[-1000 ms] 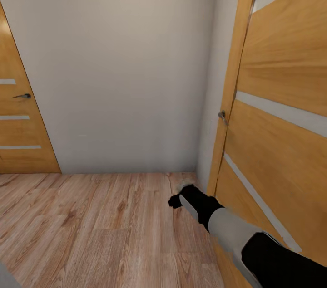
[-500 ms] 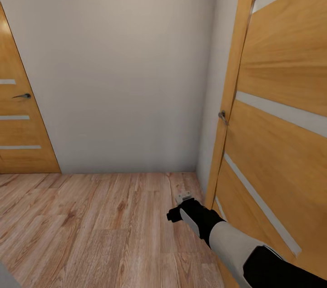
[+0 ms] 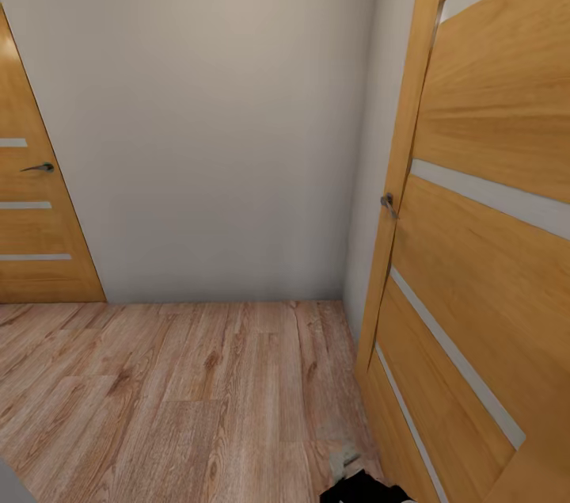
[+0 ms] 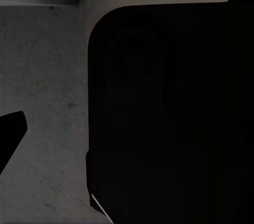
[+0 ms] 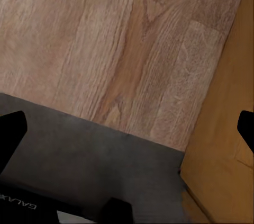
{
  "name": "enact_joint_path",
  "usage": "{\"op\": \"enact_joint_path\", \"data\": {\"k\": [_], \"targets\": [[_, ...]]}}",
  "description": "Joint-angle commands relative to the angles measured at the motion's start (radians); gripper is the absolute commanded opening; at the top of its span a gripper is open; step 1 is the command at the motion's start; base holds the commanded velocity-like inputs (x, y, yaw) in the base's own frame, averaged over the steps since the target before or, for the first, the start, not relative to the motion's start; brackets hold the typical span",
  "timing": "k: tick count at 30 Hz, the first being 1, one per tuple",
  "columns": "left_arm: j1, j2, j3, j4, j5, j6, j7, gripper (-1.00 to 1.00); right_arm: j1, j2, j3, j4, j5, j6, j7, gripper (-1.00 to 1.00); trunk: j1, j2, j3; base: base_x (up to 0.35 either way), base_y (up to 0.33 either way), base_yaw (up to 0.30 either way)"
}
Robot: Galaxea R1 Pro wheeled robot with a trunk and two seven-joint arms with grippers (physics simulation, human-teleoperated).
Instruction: Move the two storage containers from the living room to the garage. In the garage, place one container on the floor and stack the other container on top of it (either order is fine).
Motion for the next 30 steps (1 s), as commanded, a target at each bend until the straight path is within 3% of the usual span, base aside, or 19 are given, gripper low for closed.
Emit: {"op": "enact_joint_path", "data": {"k": [1,8,24,26,30], "targets": [[0.0,0.0,0.001,0.0,0.002,-0.001,0.0,1.0,0.001,0.0,0.009,0.025,-0.008,-0.017,0.002,1.0,0.0,-0.001,-0.001,0.0,0.0,0.0],[0.0,0.0,0.001,0.0,0.002,-0.001,0.0,1.0,0.005,0.0,0.008,0.085,-0.004,-0.061,0.05,1.0,0.0,-0.001,-0.001,0.0,0.0,0.0],[0.0,0.0,0.001,0.0,0.002,-0.001,0.0,1.0,0.007,0.0,0.009,0.088,0.001,-0.079,0.053,1.0,0.0,-0.001,-0.001,0.0,0.0,0.0],[0.0,0.0,0.002,0.0,0.002,-0.001,0.0,1.0,0.037,0.0,0.009,0.088,0.002,-0.109,0.053,1.0,0.0,-0.001,-0.001,0.0,0.0,0.0],[0.0,0.0,0.002,0.0,0.002,-0.001,0.0,1.0,0.041,0.0,0.009,0.088,0.002,-0.115,0.053,1.0,0.0,-0.001,-0.001,0.0,0.0,0.0]]}}
